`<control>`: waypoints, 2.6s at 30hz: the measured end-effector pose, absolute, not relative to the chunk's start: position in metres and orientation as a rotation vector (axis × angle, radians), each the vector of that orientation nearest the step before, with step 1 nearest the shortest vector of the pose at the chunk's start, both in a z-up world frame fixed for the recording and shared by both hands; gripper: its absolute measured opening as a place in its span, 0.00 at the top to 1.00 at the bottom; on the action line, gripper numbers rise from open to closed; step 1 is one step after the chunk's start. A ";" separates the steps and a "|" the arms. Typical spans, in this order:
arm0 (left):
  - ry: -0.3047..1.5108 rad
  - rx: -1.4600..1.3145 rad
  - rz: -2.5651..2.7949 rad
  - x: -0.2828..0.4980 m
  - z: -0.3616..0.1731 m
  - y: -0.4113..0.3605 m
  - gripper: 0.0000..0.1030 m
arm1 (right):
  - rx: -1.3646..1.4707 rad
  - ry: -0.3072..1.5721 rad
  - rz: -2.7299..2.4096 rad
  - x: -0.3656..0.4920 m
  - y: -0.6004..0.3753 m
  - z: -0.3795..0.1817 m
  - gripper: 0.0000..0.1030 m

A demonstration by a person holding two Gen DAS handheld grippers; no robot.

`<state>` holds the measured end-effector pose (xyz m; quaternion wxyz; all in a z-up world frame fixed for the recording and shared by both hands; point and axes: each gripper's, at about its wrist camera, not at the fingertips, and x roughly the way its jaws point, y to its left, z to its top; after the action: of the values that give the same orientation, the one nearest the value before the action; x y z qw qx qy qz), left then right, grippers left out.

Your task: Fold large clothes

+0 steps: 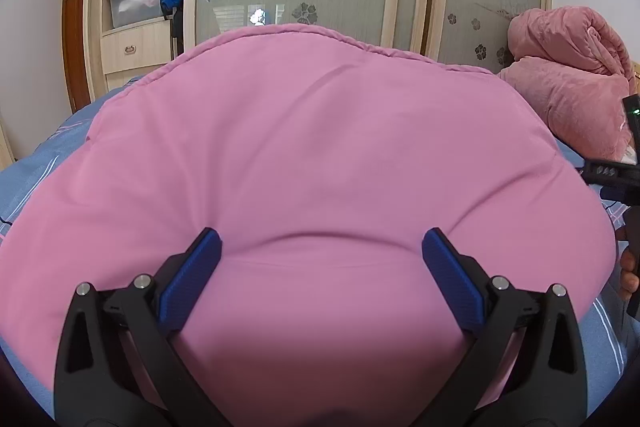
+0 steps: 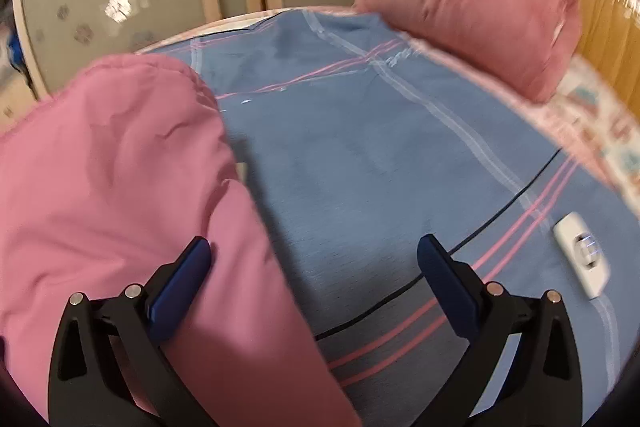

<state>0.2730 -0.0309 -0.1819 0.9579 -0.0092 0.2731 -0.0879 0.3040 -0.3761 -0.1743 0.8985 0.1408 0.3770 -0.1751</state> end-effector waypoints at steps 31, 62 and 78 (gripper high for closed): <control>0.511 -0.128 -0.023 0.222 -0.164 0.034 0.02 | 0.084 0.628 -0.015 0.247 -0.244 -0.155 0.01; 0.521 -0.124 -0.019 0.234 -0.179 0.034 0.02 | 0.025 0.640 -0.066 0.232 -0.245 -0.184 0.01; 0.474 -0.261 -0.018 0.128 -0.099 0.040 0.02 | -0.005 0.515 -0.044 0.115 -0.215 -0.088 0.01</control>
<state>0.1276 0.0402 -0.0988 0.9636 -0.1289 0.2341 -0.0088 0.1148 -0.2146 -0.0877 0.9668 -0.0024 0.2547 -0.0215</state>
